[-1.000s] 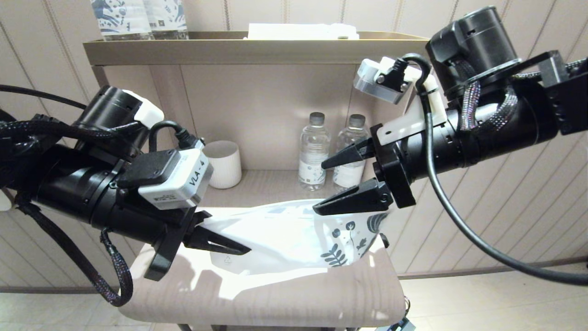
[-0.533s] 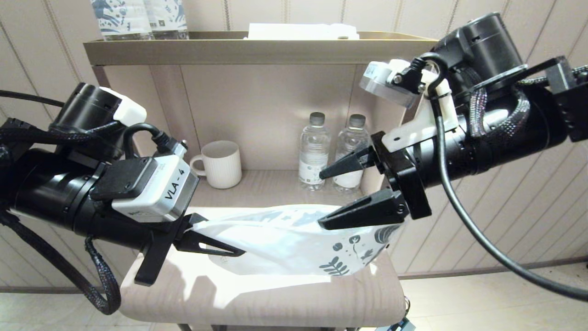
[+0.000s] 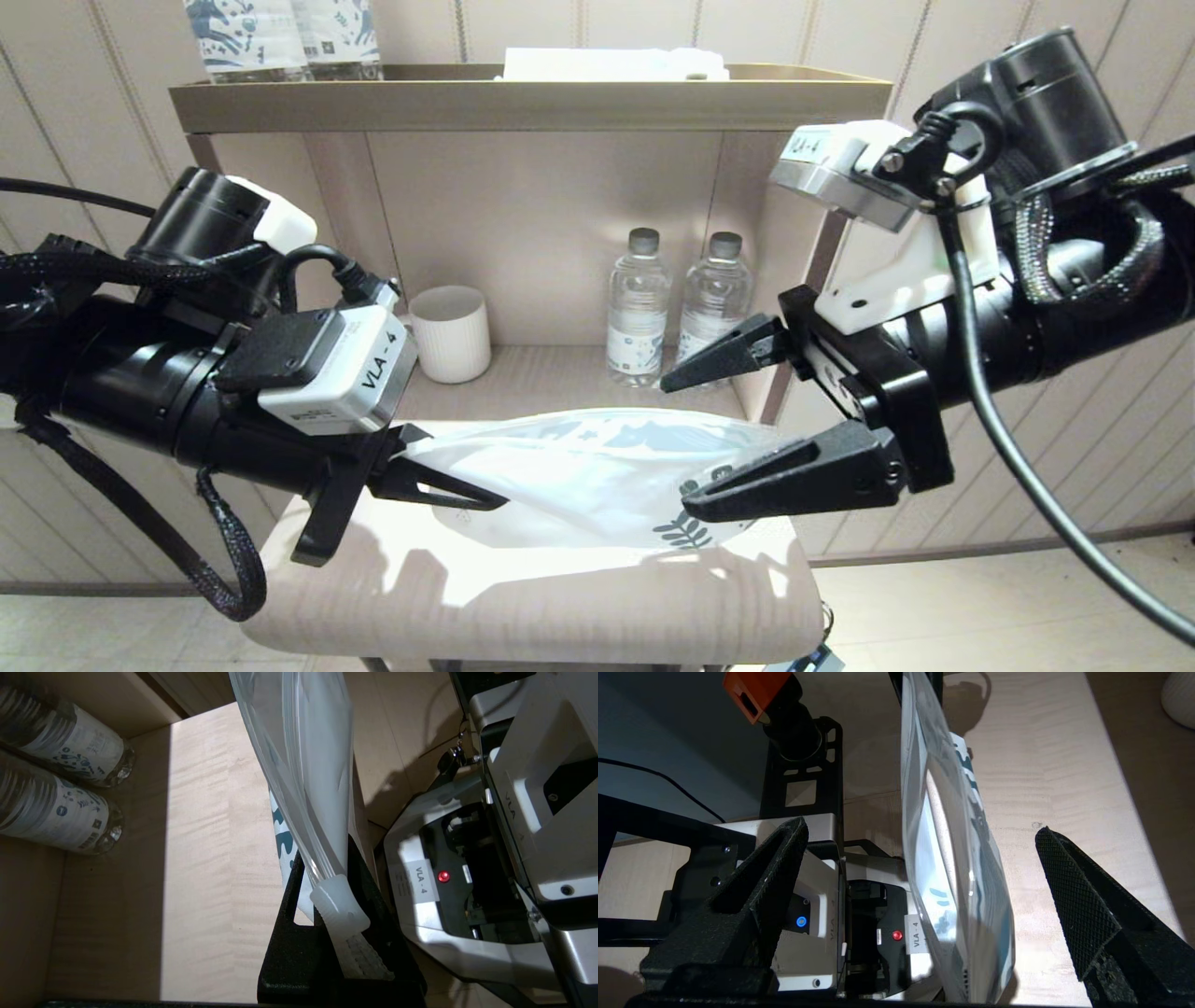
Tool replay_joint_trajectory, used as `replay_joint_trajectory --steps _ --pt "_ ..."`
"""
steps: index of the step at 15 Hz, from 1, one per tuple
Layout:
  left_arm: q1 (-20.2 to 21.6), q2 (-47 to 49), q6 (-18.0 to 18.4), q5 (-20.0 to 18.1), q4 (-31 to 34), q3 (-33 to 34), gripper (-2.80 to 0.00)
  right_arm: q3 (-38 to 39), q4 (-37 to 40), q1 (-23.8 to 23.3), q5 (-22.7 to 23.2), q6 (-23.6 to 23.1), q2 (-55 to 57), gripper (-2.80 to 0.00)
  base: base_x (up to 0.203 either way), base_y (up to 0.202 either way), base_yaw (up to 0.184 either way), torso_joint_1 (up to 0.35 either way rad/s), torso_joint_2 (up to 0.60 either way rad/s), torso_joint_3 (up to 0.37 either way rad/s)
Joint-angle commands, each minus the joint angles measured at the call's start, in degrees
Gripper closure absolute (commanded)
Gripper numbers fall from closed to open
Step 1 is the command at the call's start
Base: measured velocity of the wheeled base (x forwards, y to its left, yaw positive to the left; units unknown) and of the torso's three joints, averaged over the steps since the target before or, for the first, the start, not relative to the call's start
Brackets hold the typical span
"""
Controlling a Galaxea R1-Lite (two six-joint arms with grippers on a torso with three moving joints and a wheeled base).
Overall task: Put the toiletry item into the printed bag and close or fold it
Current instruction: Hand it to the other hand
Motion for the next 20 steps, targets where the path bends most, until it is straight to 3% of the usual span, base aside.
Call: replay_joint_trajectory --steps 1,8,9,10,11,20 --pt "-0.01 0.55 0.32 -0.34 0.29 -0.55 0.00 1.30 0.10 0.88 0.29 -0.66 0.19 -2.80 0.000 0.000 0.000 0.000 0.00 0.000" --pt "0.96 0.87 0.04 -1.57 0.18 -1.30 0.00 3.94 -0.37 1.08 0.09 -1.72 1.39 -2.80 0.000 0.000 0.000 0.000 0.00 0.000" --pt "0.96 0.91 -0.03 -1.58 0.18 -1.38 0.00 3.97 -0.45 1.08 -0.26 -1.66 1.90 0.00 0.000 0.000 0.000 0.000 0.00 0.000" --pt "0.96 0.91 -0.05 -1.56 0.26 -1.47 0.00 4.14 -0.45 1.08 -0.41 -1.72 1.94 0.00 0.000 0.000 0.000 0.000 0.00 0.000" --pt "0.96 0.91 -0.05 -1.49 0.35 -1.47 0.00 4.14 -0.45 0.90 -0.50 -1.81 1.94 -2.80 0.000 0.000 0.000 0.000 0.00 0.000" --pt "0.96 1.61 -0.14 -1.58 0.70 -1.73 0.00 4.05 -0.45 0.51 -3.22 -1.81 1.85 -2.80 0.000 0.000 0.000 0.000 0.00 0.000"
